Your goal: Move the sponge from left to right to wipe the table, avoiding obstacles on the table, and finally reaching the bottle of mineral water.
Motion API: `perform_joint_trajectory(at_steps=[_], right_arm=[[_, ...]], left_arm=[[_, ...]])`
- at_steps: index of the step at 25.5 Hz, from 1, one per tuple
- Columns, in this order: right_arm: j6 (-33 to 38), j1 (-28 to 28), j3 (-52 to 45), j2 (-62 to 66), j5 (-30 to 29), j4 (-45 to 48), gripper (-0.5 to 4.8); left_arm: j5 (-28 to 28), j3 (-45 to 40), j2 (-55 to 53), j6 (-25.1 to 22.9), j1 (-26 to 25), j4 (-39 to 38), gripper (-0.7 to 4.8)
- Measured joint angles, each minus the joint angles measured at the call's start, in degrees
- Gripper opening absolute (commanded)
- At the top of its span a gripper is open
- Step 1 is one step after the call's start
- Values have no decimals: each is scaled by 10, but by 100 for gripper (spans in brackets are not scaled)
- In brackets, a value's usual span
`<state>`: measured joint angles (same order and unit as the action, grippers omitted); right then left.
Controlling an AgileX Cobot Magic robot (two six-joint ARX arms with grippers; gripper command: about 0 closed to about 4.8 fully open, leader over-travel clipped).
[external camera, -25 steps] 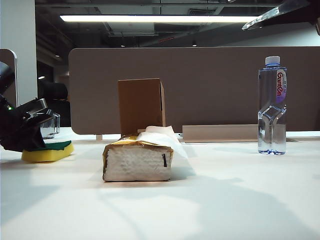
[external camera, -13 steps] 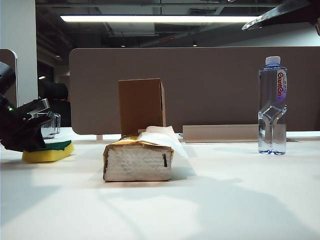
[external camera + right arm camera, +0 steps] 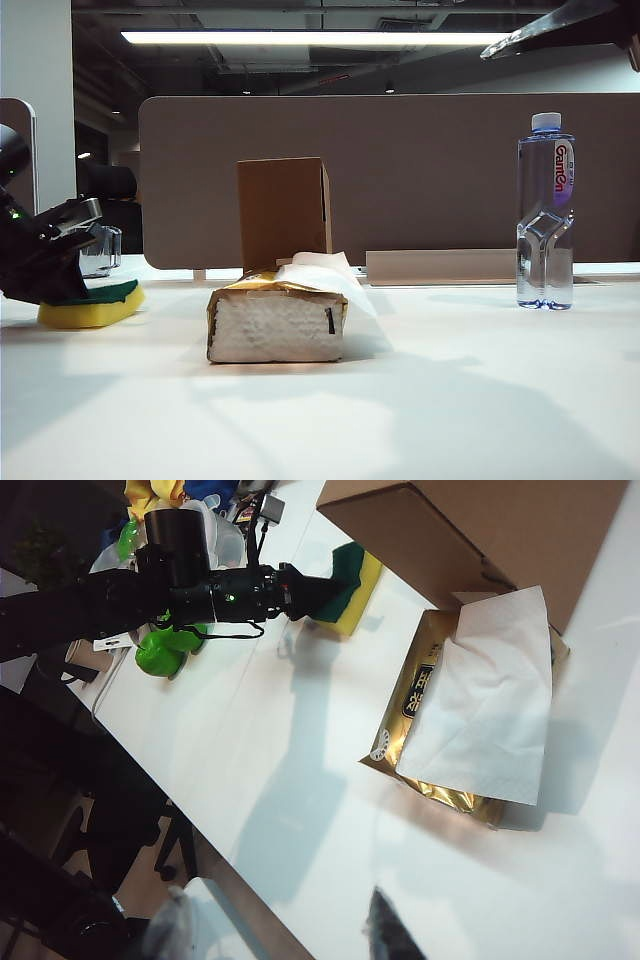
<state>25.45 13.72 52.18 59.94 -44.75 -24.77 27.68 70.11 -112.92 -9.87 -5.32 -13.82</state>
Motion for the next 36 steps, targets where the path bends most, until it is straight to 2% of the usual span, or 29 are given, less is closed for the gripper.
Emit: perform_joint_trajectory(at_steps=[17, 20, 31, 36], right_arm=[[0, 0, 0, 0, -7, 0, 230], [0, 0, 0, 0, -25, -8, 230], [-30, 0, 0, 0, -26, -99, 230], [-31, 0, 0, -1, -33, -106, 230]], left_arm=[[0, -68, 65, -2, 0, -40, -6], [2, -104, 95, -3, 0, -45, -6], [9, -208, 172, -2, 0, -29, -6], [23, -259, 217, 25, 0, -25, -6]])
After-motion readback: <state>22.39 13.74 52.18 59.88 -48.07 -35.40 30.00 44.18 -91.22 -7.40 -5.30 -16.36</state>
